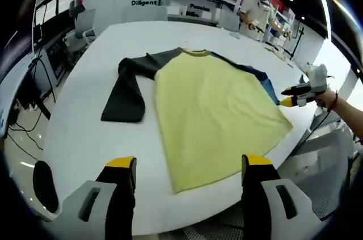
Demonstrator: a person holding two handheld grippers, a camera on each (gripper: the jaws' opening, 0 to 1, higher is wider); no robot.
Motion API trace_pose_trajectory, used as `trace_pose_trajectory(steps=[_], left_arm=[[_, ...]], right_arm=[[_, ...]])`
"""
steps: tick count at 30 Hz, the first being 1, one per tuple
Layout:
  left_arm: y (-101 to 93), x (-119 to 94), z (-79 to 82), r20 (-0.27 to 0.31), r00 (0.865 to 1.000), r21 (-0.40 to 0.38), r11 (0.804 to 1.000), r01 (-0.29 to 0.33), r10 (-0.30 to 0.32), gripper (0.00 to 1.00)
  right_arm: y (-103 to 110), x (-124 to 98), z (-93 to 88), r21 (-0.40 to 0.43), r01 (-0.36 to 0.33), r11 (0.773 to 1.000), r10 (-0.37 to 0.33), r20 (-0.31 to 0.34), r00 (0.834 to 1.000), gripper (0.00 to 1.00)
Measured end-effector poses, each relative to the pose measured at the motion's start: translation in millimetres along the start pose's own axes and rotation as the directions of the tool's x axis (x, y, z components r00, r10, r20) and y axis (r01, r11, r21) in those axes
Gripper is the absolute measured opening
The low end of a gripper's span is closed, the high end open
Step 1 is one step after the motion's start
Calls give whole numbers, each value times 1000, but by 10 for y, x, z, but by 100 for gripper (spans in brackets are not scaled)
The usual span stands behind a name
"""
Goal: Fold the garment on the visible template until the final outline fits inside the template.
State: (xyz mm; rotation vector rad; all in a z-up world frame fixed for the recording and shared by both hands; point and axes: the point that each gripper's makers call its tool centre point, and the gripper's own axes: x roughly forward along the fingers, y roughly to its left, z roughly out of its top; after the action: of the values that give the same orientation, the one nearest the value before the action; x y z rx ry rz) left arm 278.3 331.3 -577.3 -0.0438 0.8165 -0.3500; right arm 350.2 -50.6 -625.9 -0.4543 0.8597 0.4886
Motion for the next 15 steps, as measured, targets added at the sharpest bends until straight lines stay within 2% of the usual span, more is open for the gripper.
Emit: trace_pose_trajectory(steps=[2,5,10,12,15], left_arm=[[-7,7,24,10,1000,2,1000,-3,3,85],[-20,5,47,22,1000,10,1000,-3,2,90],[-30,-7,49,24,1000,9,1000,-2,2,91],[-33,-16,45,27,1000,5,1000,1,-1,91],[-46,-30,45,33,999,-18,1000,14,-13,89]], right_arm=[[25,46,10,-71,-28,997,28,2,1000,34],[40,83,-21,-119,-45,992,42,-28,999,34],[35,162,-49,-122,-74,990,69,-42,997,30],[8,164,-28,-95,-72,993,70,-32,997,26],[42,165,-30,-68,-110,992,108,-29,994,22]])
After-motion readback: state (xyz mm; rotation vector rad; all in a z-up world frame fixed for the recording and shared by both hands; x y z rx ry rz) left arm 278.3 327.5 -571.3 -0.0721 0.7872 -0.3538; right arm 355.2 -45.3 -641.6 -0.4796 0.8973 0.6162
